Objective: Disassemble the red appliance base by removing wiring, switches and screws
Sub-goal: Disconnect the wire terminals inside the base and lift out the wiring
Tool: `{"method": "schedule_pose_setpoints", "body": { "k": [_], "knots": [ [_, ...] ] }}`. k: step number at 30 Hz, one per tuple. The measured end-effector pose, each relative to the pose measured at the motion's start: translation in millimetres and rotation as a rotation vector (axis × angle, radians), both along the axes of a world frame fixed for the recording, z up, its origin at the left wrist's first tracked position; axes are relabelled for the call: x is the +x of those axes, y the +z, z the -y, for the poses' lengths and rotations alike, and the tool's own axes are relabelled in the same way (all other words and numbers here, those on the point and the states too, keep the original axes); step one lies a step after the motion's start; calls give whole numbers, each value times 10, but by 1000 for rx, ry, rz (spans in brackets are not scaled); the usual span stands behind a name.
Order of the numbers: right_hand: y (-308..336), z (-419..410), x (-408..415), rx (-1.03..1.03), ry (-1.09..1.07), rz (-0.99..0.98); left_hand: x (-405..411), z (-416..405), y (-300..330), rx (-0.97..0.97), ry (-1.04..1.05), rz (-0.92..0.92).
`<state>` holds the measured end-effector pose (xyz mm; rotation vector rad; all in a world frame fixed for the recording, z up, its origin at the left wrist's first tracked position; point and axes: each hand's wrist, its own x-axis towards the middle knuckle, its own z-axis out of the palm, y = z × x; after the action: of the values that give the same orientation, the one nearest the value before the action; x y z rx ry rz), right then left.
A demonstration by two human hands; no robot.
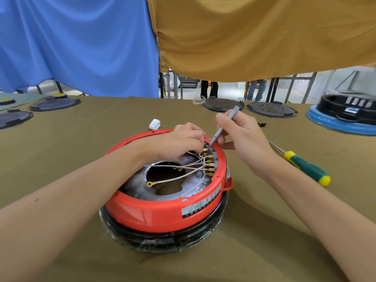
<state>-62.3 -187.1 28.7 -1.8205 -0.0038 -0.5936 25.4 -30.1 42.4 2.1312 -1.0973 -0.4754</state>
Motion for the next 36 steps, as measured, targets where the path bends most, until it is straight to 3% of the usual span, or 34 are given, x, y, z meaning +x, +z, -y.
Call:
{"method": "schedule_pose_setpoints", "body": {
  "k": [6, 13, 18, 23, 30, 36],
  "knots": [
    [-15, 32, 8, 119, 26, -75, 16, -22, -30, -15, -7, -19],
    [9, -124, -67, -390, -86, 189, -6, 0, -7, -20, 8, 24],
    [8, -28, -14, -7, -24, 26, 56, 30, -17, 63, -11, 153],
    [-74, 51, 34, 181, 44, -124, 69, -20, -62, 13, -21, 39],
    [-42, -17, 15, 93, -25, 55, 75, -29, -58, -30, -10, -33],
    [-57, -72, 4, -64, -46, 113, 52, -20, -32, -9, -8, 14]
  ]
}}
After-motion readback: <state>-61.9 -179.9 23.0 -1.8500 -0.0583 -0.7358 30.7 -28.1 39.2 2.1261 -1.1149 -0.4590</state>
